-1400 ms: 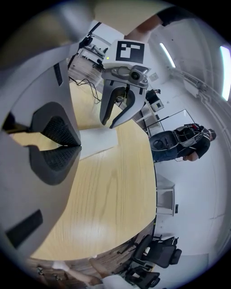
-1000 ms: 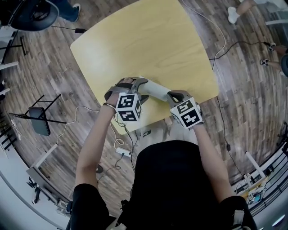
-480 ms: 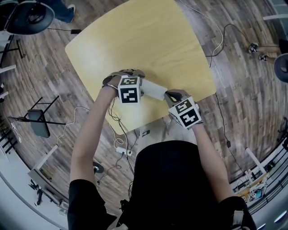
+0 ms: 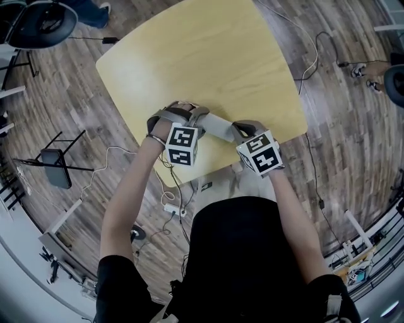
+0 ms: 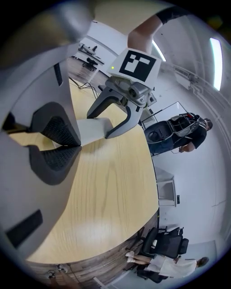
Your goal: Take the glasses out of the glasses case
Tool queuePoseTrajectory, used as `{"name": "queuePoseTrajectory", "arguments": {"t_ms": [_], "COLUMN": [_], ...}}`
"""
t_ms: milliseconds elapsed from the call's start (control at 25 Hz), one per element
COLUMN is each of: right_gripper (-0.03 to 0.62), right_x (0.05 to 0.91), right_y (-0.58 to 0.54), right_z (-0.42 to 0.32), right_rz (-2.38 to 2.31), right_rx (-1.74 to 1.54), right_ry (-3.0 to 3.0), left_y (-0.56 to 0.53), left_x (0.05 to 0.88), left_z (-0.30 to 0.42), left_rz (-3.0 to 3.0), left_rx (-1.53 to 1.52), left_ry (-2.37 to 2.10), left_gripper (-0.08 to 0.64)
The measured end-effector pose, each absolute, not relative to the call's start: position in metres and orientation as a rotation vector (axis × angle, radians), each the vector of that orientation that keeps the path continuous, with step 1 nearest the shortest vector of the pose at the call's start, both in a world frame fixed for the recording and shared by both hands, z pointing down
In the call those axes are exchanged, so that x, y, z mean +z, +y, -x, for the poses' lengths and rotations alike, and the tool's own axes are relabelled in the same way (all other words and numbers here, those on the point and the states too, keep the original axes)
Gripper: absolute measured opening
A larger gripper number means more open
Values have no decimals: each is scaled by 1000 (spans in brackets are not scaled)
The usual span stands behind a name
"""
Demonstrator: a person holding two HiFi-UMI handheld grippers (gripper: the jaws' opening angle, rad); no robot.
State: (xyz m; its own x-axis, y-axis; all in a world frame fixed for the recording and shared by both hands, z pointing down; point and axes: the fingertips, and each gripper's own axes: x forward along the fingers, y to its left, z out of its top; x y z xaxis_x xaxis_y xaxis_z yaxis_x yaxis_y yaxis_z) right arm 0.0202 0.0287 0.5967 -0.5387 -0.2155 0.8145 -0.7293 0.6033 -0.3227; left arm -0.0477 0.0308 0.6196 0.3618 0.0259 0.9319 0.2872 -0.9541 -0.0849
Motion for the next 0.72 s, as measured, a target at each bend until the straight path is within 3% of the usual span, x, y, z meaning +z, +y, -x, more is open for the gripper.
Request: {"name": "queuePoseTrajectory", "arguments": {"t_ms": [720], "right_gripper": [17], "right_x": [606], "right_y": [31], "right_z": [-11], "right_rz": [-740], "right_rx": [897], "right_ry": [-2021], "left_y": [42], "left_x": [609], "left_z": [57], "left_rz": [2205], "left_rx": [-1405], "left_ry": [28], "left_gripper": [288]}}
